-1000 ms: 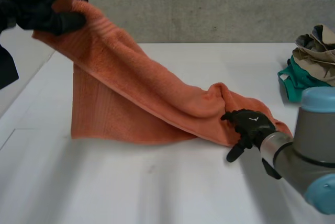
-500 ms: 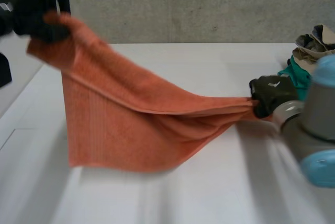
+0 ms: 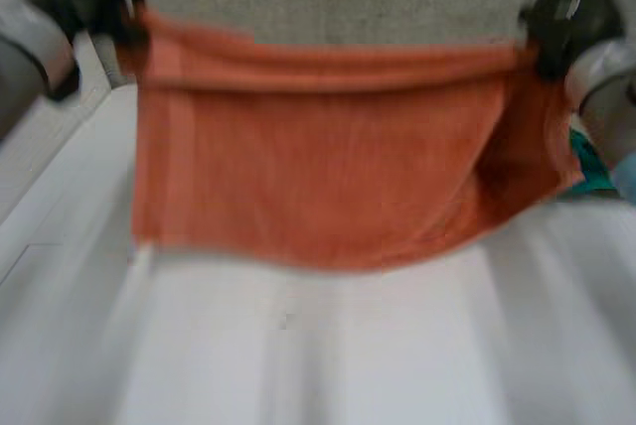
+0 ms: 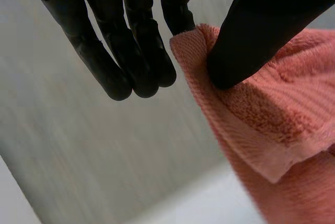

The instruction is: Fold the laundry.

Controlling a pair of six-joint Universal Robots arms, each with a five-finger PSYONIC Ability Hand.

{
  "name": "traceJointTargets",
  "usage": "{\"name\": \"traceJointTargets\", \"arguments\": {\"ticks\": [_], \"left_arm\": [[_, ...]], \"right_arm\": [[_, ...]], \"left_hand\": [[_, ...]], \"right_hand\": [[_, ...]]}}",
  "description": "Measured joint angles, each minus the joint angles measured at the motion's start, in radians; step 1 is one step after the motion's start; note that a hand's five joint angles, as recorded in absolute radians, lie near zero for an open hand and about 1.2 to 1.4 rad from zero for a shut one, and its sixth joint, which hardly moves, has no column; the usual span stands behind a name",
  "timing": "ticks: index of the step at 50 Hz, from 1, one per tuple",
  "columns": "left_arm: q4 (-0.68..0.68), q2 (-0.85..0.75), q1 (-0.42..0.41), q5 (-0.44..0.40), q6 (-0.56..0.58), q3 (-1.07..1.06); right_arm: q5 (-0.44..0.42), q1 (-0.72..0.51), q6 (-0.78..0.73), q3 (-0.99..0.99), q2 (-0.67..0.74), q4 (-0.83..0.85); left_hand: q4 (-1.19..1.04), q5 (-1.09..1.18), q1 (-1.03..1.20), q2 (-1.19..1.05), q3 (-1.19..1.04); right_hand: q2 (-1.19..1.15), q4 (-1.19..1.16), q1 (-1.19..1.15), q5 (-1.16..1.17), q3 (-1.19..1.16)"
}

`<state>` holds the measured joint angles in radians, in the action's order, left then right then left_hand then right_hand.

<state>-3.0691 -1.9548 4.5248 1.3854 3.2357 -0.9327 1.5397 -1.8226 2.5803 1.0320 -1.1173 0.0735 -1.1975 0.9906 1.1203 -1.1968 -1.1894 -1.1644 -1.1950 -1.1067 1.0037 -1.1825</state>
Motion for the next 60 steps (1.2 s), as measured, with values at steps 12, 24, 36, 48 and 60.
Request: {"name": "traceJointTargets", "arguments": {"ticks": [12, 24, 36, 48, 60], "left_arm": [[-0.087, 0.08, -0.003, 0.158, -0.017, -0.01], [-0.073, -0.072, 0.049, 0.066, 0.068, -0.32], [-0.076, -0.166, 0.129, 0.076, 0.145, -0.349], [-0.08, -0.094, 0.141, 0.076, 0.154, -0.398], [0.01, -0.007, 0.18, 0.074, 0.294, -0.5]], "right_arm": [[-0.059, 0.005, 0.08, 0.072, -0.109, 0.044], [-0.194, 0.023, -0.026, 0.331, 0.017, -0.143], [-0.063, 0.054, 0.053, 0.383, 0.187, -0.075], [0.087, 0.092, 0.22, 0.405, 0.124, -0.139], [-0.021, 0.136, -0.078, 0.475, -0.031, -0.434]], "left_hand": [[0.0, 0.0, 0.0, 0.0, 0.0], [0.0, 0.0, 0.0, 0.0, 0.0], [0.0, 0.0, 0.0, 0.0, 0.0], [0.0, 0.0, 0.0, 0.0, 0.0], [0.0, 0.0, 0.0, 0.0, 0.0]], "right_hand": [[0.0, 0.0, 0.0, 0.012, 0.0], [0.0, -0.001, 0.0, 0.016, 0.0], [0.465, 0.489, 0.402, -0.476, 0.478], [0.124, 0.167, 0.056, -0.16, 0.15], [-0.01, 0.002, -0.025, -0.03, 0.0]]}}
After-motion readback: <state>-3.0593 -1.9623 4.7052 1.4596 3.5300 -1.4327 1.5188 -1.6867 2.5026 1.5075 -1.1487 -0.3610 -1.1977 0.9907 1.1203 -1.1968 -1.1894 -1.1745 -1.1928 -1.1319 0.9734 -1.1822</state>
